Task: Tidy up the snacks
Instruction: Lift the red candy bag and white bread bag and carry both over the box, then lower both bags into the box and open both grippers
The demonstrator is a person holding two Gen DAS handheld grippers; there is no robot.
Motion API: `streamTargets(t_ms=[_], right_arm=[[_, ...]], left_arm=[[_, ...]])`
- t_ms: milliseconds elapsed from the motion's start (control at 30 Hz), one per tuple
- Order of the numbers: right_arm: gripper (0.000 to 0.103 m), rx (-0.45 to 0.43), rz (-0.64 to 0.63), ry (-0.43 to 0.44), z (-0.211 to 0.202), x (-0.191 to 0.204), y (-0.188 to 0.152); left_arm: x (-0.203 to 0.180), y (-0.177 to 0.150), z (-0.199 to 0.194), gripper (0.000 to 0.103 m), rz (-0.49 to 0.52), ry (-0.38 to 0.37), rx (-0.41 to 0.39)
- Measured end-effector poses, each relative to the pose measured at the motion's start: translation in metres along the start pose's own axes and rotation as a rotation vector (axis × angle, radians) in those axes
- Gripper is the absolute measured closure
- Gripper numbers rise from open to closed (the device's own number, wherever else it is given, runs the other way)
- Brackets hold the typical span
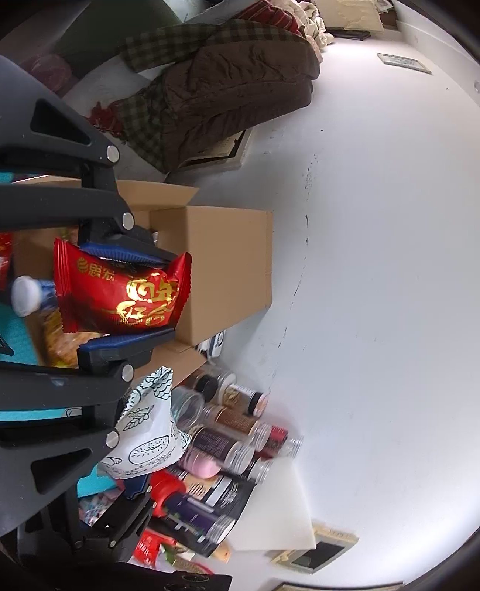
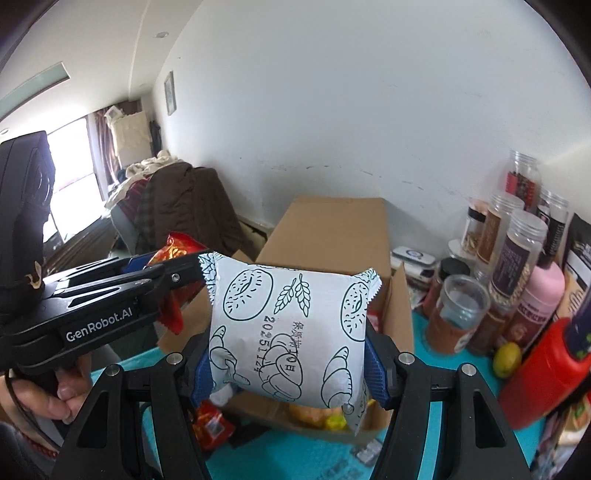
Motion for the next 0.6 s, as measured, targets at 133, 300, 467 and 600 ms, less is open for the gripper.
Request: streamTargets(t_ms=[133, 300, 467, 600], right_arm=[[0.038, -0.008, 0.002, 0.000, 0.020, -0.004, 0.012], [0.037, -0.009, 0.017, 0.005, 0.039, -0.012, 0.023], [0.037, 0.004, 0.050, 0.010, 0.058, -0.022, 0.030], [0.037, 0.033, 0.080, 0.006, 0.074, -0.031, 0.030]], left_arm=[[0.008, 0.004, 0.023, 0.071, -0.014, -0.002, 0.018], [0.018, 0.008, 0.049, 0.071, -0.010, 0.025, 0.045], [0.023, 0.013, 0.068, 0.071, 0.005, 0.054, 0.059], [0.024, 0.011, 0.084, 0.071, 0.015, 0.058, 0.081]])
Point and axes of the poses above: each gripper's, at about its wrist camera, not at the fingertips, and z roughly the way its jaws point, x to its left, y to its top, the point moved 8 cm from there along z, roughly the way its jaws point, and after that the axes turned 13 degrees about z, right-handed, at the moved point
